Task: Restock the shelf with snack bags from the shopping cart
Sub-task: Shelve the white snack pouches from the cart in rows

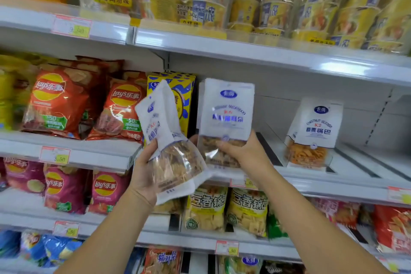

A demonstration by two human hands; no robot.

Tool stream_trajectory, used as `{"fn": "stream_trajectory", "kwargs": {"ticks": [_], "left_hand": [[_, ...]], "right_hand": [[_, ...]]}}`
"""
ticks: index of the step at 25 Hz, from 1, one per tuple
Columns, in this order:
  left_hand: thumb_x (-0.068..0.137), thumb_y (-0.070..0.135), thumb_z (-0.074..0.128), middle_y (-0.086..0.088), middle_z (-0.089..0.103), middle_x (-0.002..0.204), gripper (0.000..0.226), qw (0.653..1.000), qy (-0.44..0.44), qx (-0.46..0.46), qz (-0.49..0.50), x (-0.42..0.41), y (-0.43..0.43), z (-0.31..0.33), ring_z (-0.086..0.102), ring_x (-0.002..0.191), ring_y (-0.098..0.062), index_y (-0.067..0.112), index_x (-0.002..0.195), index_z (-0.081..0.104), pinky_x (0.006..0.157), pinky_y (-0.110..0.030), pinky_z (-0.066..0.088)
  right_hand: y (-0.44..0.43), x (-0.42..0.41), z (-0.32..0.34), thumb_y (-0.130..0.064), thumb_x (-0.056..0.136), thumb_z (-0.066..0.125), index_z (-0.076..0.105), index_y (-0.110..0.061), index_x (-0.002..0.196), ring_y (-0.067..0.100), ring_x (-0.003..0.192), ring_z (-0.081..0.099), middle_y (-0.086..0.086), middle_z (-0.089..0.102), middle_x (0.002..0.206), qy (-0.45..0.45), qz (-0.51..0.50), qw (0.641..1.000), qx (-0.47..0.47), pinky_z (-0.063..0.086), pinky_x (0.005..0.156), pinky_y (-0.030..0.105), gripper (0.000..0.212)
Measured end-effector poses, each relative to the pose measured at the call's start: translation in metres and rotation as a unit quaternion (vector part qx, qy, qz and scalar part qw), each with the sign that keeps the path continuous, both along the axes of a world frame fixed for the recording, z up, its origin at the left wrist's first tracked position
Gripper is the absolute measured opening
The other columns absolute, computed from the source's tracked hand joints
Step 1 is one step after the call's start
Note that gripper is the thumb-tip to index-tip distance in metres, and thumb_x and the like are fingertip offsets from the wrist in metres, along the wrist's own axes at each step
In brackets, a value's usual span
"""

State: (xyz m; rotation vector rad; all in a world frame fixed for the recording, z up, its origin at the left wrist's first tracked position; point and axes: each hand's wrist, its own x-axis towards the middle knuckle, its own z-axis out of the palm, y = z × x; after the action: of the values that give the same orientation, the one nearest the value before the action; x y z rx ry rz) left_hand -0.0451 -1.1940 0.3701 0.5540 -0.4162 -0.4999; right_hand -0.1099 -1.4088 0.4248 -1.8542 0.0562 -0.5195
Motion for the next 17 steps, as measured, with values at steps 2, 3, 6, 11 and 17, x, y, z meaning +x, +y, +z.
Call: {"fn": "stream_trajectory", "kwargs": {"ticks": [2,3,6,11,17], "left_hand": [[0.091,0.038,0.059,-0.021,0.058,0.135,0.055,0.998,-0.038,-0.052,-0.007,0.006,0.010,0.006,0.056,0.126,-0.031,0.000,0.131,0.058,0.109,-0.046,0.039],[0.075,0.035,0.079,-0.019,0.068,0.119,0.055,0.999,-0.011,-0.043,-0.010,0.010,0.016,0.005,0.066,0.111,-0.030,0.002,0.118,0.069,0.095,-0.046,0.051],[0.033,0.031,0.098,-0.011,0.076,0.091,0.066,0.999,-0.007,-0.041,0.014,0.010,0.031,-0.001,0.074,0.081,-0.027,0.010,0.093,0.078,0.067,-0.043,0.060],[0.032,0.030,0.096,-0.012,0.076,0.091,0.068,0.999,0.027,-0.007,0.019,0.015,0.035,-0.012,0.074,0.080,-0.028,0.011,0.094,0.078,0.065,-0.044,0.060],[0.028,0.027,0.099,-0.015,0.074,0.098,0.089,0.997,0.056,0.034,0.041,0.011,0.031,-0.015,0.073,0.084,-0.032,0.010,0.111,0.070,0.070,-0.049,0.059]], "right_hand": [[-0.001,0.023,0.012,-0.029,0.068,0.086,0.045,-0.022,0.125,0.005,0.100,0.063,-0.012,0.066,0.109,-0.023,-0.015,0.999,0.016,0.052,0.082,0.020,0.070],[0.000,0.032,0.015,-0.025,0.073,0.083,0.043,-0.023,0.125,0.001,0.099,0.060,-0.014,0.063,0.107,-0.019,-0.014,1.000,0.006,0.048,0.075,0.013,0.066],[0.001,0.051,0.001,-0.029,0.073,0.083,0.038,-0.028,0.135,0.009,0.114,0.055,-0.005,0.055,0.127,-0.016,-0.052,0.998,-0.035,0.048,0.090,0.021,0.076],[0.020,0.041,-0.031,-0.025,0.073,0.083,-0.011,-0.049,0.146,0.016,0.132,0.036,0.002,0.015,0.149,-0.064,-0.148,0.960,-0.228,0.038,0.107,0.033,0.122],[0.017,0.055,-0.023,-0.027,0.078,0.079,-0.005,-0.053,0.146,0.025,0.125,0.045,0.008,0.022,0.142,-0.007,-0.111,0.947,-0.301,0.045,0.102,0.038,0.111]]}}
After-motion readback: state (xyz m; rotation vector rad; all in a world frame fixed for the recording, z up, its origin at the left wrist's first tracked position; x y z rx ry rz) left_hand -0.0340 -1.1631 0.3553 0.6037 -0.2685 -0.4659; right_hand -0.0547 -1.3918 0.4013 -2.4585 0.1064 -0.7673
